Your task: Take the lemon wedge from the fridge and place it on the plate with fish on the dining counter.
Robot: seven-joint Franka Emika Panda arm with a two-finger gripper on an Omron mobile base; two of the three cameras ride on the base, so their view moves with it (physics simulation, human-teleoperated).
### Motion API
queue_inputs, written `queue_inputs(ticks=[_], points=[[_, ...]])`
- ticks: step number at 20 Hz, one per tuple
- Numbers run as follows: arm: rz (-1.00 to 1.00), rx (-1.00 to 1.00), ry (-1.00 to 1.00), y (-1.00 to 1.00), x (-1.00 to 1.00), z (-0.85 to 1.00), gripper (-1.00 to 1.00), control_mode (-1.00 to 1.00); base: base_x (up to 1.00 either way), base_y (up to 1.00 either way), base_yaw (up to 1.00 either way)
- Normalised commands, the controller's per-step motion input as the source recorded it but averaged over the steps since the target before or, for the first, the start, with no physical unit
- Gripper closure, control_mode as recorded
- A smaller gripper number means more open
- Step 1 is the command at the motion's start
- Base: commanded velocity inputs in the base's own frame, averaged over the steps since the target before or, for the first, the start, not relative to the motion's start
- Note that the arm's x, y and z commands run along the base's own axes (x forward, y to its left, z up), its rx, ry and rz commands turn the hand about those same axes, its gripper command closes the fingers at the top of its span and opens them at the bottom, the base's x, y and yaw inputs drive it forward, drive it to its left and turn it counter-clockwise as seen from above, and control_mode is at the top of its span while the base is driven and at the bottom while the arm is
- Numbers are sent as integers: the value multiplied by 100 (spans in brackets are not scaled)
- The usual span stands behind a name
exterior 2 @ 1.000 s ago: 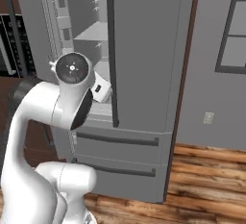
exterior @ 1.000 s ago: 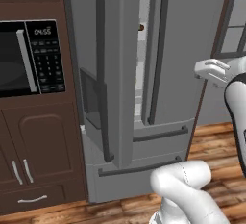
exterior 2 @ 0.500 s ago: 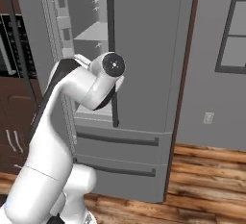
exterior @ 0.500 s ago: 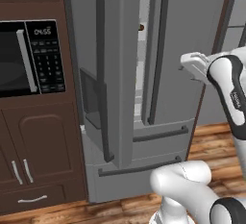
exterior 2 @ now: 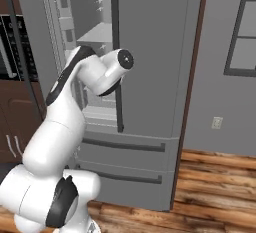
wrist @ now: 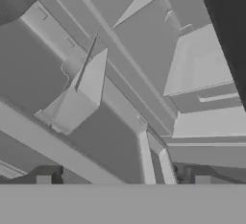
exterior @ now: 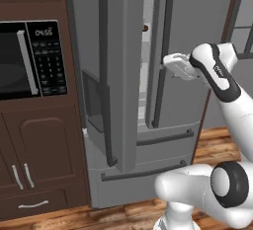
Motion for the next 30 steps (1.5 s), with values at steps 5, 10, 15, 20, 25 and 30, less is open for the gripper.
queue_inputs(ticks=[5,10,15,20,25,30], points=[[30,0,2,39,-1,0,-100,-100,0,0,0],[3,0,-2,24,14,-1,-100,-100,0,0,0],[5,0,-9,50,27,-8,-100,-100,0,0,0],[7,0,-7,58,16,-9,-100,-100,0,0,0],[11,0,-7,78,2,-4,-100,-100,0,0,0],[13,0,-10,98,-9,-1,-100,-100,0,0,0]])
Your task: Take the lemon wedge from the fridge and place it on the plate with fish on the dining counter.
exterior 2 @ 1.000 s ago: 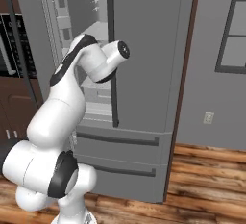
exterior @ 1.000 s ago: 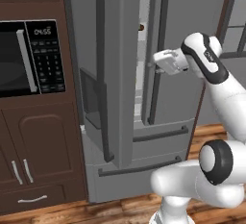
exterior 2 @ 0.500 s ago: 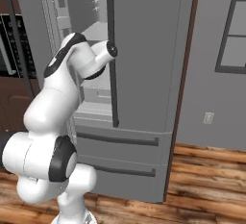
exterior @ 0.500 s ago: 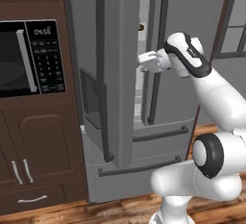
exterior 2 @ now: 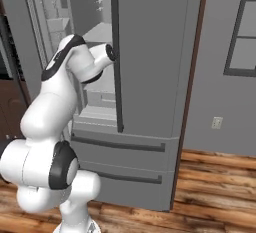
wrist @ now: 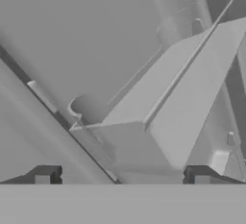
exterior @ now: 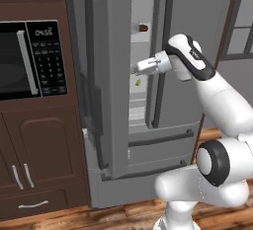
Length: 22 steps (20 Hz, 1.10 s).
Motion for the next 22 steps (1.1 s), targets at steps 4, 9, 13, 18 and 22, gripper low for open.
queue_inputs(ticks=[4,9,13,18,22], points=[[7,0,-19,100,-4,-6,-100,-100,0,0,0],[0,0,-2,60,6,-6,-100,-100,0,0,0],[0,-8,1,19,-3,-1,-100,-100,0,0,0],[-5,-23,-8,37,-29,1,-100,-100,0,0,0],[-3,-56,-6,100,-4,-78,-100,-100,0,0,0]])
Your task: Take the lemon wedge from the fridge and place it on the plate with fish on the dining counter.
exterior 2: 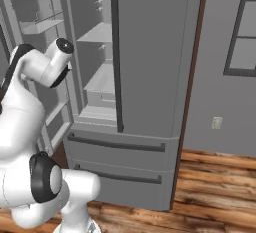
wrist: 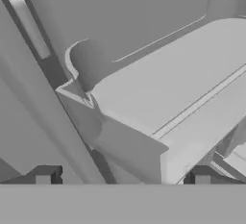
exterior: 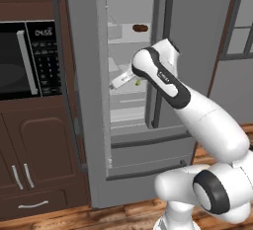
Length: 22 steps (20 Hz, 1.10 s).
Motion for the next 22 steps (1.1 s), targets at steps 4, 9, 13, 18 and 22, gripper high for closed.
queue_inputs(ticks=[4,9,13,18,22], points=[[-13,-18,-2,51,-8,18,-100,-100,0,0,0],[-20,-6,-14,-89,-95,65,-100,-100,0,0,0],[-26,-19,-20,-100,-77,19,-100,-100,0,0,0],[-36,-27,-15,-100,-19,5,-100,-100,0,0,0],[-28,-1,-1,-85,30,45,-100,-100,0,0,0]])
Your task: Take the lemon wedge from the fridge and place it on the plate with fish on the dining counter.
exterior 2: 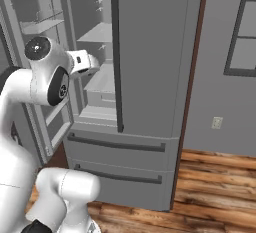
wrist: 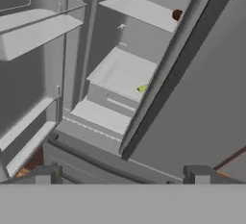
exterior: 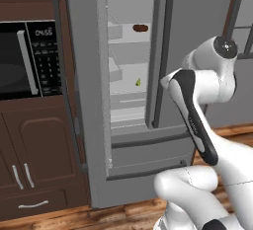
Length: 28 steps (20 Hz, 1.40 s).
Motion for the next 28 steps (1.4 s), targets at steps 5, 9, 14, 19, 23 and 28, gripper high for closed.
queue_inputs(ticks=[5,9,14,19,23,28], points=[[-4,20,11,-68,39,16,-100,-100,0,0,0],[-1,7,0,-48,12,1,-100,-100,0,0,0],[-3,-1,0,-4,50,-6,-100,-100,0,0,0],[-32,-7,-1,0,48,-25,-100,-100,0,0,0],[-17,4,2,0,16,-5,-100,-100,0,0,0],[0,8,-1,3,30,0,-100,-100,0,0,0]])
